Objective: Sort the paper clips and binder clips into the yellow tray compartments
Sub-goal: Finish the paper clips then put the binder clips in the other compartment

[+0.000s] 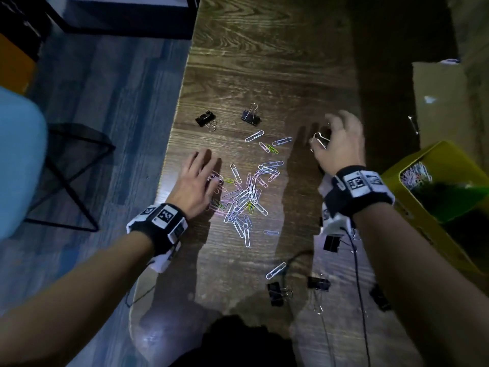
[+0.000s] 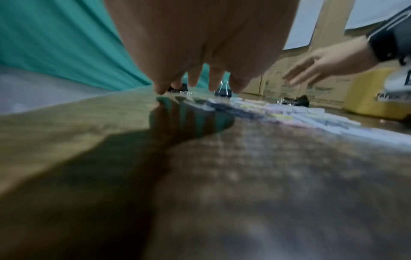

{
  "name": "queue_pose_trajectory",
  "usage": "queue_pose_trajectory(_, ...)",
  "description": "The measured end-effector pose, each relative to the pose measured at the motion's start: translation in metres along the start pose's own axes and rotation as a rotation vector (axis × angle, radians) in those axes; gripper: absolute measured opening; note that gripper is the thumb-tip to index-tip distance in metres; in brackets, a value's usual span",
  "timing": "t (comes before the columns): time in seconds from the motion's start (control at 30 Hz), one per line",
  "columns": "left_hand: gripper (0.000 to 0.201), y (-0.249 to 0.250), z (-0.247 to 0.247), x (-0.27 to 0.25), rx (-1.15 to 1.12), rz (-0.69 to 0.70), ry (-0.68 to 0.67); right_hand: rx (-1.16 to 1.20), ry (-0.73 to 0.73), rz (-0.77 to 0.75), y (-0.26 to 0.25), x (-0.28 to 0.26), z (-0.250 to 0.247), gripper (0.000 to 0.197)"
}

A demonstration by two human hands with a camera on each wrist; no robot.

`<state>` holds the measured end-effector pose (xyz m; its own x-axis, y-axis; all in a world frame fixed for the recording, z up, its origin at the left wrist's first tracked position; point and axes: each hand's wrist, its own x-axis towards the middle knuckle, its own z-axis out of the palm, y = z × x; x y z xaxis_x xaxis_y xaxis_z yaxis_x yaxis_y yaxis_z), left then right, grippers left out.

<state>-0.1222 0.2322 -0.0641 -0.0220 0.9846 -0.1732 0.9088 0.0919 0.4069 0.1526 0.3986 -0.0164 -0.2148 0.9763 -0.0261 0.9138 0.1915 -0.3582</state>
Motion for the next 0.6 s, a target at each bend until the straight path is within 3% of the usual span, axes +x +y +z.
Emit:
queue_pose_trajectory(0.03,0.066,0.002,0.005,-0.003,0.039,-0.045,-0.087,0.000,-0.016,-0.082,-0.013,-0.002,0.006,0.057)
queue_pose_trajectory(0.1,0.071,0.013,0.016,-0.008,0.115,-0.064,-0.210,-0.048,-0.206,-0.215,-0.037,-0.006,0.023,0.063)
queue_pose_trajectory(0.17,0.068,0.032,0.022,-0.016,0.139,-0.021,-0.276,-0.138,-0.453,-0.256,-0.052,-0.011,0.041,0.069)
queue_pose_trajectory(0.23,0.066,0.049,0.027,-0.029,0.157,0.053,-0.360,-0.213,-0.609,-0.240,-0.058,-0.018,0.050,0.072)
queue_pose_trajectory(0.37,0.066,0.060,0.022,-0.024,0.034,0.070,-0.360,-0.201,-0.710,-0.297,-0.055,-0.054,0.053,0.070)
queue_pose_trajectory(0.47,0.063,0.056,0.009,0.017,0.015,0.052,-0.304,-0.182,-0.740,-0.380,-0.050,-0.093,0.050,0.067)
queue_pose_trajectory(0.6,0.061,0.055,-0.002,0.076,0.097,0.146,-0.351,-0.029,-0.769,-0.386,-0.041,-0.122,0.036,0.068)
